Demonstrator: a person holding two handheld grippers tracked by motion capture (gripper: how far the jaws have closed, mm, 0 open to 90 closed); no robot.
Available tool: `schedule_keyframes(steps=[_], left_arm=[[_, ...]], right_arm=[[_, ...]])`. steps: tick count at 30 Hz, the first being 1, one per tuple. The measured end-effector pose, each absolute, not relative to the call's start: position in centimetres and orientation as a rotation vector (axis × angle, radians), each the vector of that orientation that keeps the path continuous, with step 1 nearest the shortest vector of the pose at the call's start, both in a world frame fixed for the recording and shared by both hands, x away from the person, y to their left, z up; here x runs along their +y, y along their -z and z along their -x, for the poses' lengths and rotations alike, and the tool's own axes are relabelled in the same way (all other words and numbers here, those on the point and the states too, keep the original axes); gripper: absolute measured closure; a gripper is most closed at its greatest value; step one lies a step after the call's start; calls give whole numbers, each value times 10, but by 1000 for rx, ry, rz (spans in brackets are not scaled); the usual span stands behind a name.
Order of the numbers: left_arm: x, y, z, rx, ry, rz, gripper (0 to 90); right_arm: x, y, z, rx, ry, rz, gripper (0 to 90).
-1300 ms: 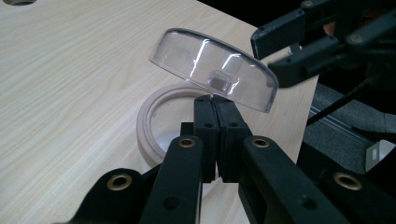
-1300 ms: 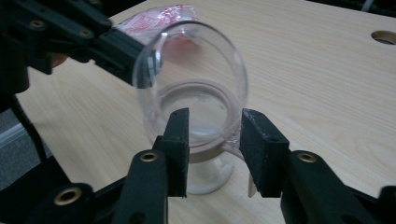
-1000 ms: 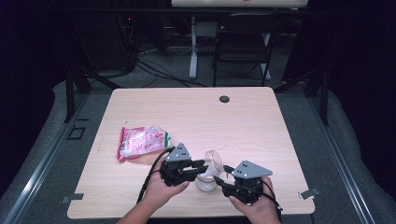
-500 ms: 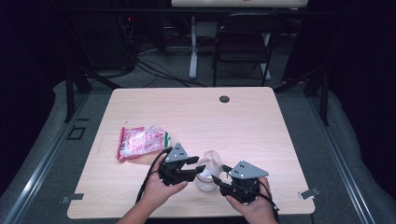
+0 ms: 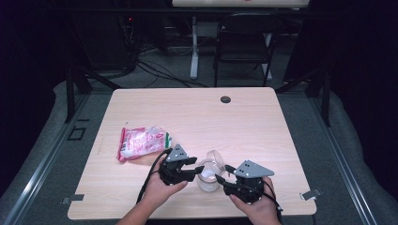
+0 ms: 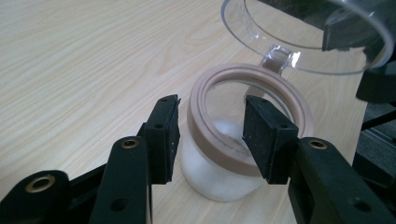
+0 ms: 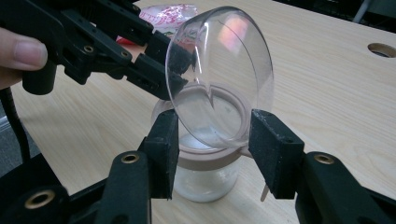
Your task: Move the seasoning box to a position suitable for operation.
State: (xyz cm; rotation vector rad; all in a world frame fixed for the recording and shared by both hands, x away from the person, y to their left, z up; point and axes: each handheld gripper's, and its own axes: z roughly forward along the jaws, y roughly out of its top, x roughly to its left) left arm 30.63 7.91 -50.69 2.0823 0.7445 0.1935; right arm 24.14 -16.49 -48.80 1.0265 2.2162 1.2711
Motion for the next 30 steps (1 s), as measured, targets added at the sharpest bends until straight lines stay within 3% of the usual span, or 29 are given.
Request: schedule_keyframes(steps=[10, 18, 30], left_arm=[[76, 511, -305, 712, -155, -2080, 664], [77, 512, -305, 705, -163, -2080, 669], [77, 512, -305, 705, -171, -2079, 671]], right_arm=[[-176, 486, -243, 2188, -1292, -1059, 560], [-192, 482, -246, 2151, -1299, -1113, 617], [-200, 488, -251, 2142, -1345, -1177, 610]])
